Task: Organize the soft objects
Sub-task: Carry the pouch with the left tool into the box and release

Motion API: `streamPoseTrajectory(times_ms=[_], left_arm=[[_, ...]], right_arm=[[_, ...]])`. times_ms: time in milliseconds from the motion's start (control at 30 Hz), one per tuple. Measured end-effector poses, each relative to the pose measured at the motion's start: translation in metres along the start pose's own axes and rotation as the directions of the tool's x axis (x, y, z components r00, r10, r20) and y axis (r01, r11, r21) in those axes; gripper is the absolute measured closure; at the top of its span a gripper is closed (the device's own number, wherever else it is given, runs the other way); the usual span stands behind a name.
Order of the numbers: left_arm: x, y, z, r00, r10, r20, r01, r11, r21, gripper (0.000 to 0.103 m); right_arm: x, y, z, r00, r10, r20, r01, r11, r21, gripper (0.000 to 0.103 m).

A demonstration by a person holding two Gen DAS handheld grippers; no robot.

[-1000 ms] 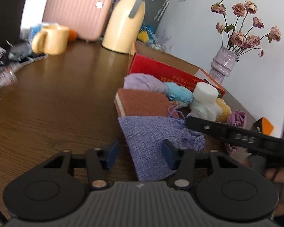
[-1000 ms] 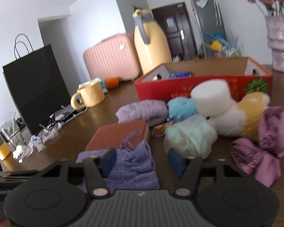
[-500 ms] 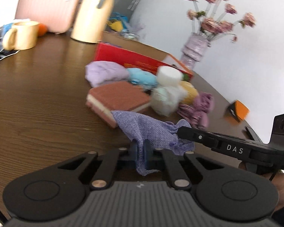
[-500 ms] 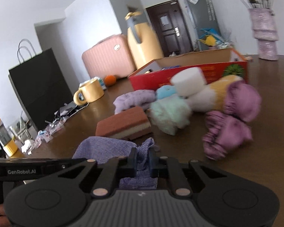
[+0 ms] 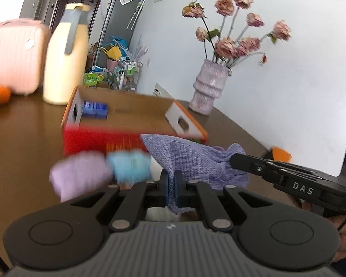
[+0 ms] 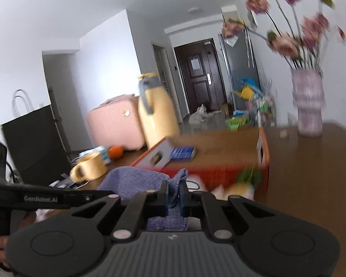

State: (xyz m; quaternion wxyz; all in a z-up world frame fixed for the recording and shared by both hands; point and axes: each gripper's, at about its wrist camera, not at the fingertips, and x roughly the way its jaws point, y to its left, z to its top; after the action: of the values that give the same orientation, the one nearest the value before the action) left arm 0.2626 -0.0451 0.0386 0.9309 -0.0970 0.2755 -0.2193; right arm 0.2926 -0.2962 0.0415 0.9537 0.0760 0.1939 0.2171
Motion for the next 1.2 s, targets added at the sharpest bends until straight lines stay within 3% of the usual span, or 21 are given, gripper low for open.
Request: streamPoseTrajectory(times_ms=[100,200,300,333,467,567,633,733,867,1033,1200], left_arm=[[0.045,0.008,0.059,1.000,0.007,-0.015,-0.007,1.000,0.002,0.097],[0.107,0.015,0.119,0.998,0.051,-0.047,-0.051,0.999,0.009,0.097],[0.187,0.024,0.164,0.987,0.125,-0.100,-0.120,0.991,0.053,0.097],[0.216,0.030,0.174,0.979,0.147,-0.140,-0.145,0.989,0.027,0.097],[0.307,0.045,0.191,0.952,0.175,-0.249,-0.173,0.984,0.032,0.097],[0.349,0.054,0.189,0.930,0.185,-0.317,-0.181,0.983,0.045,0.095],[0.366,0.059,0.182,0.916,0.195,-0.351,-0.183,0.981,0.069,0.093],[0.377,0.065,0.176,0.913,0.198,-0.356,-0.171,0.979,0.108,0.085],[0.363,0.068,0.179,0.926,0.199,-0.320,-0.170,0.979,0.116,0.075],[0.308,0.054,0.196,0.957,0.226,-0.183,-0.194,0.965,0.176,0.060],[0.228,0.034,0.197,0.966,0.258,-0.031,-0.247,0.947,0.208,0.053]], right_arm=[[0.057,-0.024,0.055,0.999,-0.033,-0.029,0.031,0.997,-0.069,0.095],[0.127,-0.061,0.100,0.992,-0.064,-0.109,0.059,0.997,-0.045,0.095],[0.209,-0.098,0.126,0.965,-0.144,-0.219,0.138,0.990,-0.041,0.095],[0.232,-0.107,0.128,0.951,-0.176,-0.253,0.167,0.984,-0.056,0.095],[0.300,-0.135,0.123,0.905,-0.256,-0.339,0.233,0.967,-0.108,0.094],[0.330,-0.141,0.116,0.875,-0.328,-0.356,0.284,0.944,-0.171,0.086],[0.336,-0.139,0.109,0.864,-0.349,-0.364,0.292,0.935,-0.202,0.086],[0.335,-0.139,0.108,0.864,-0.349,-0.362,0.292,0.935,-0.202,0.083],[0.307,-0.135,0.121,0.890,-0.339,-0.305,0.292,0.938,-0.188,0.076],[0.253,-0.116,0.139,0.928,-0.300,-0.223,0.258,0.945,-0.200,0.053],[0.182,-0.086,0.147,0.949,-0.289,-0.124,0.257,0.940,-0.223,0.048]])
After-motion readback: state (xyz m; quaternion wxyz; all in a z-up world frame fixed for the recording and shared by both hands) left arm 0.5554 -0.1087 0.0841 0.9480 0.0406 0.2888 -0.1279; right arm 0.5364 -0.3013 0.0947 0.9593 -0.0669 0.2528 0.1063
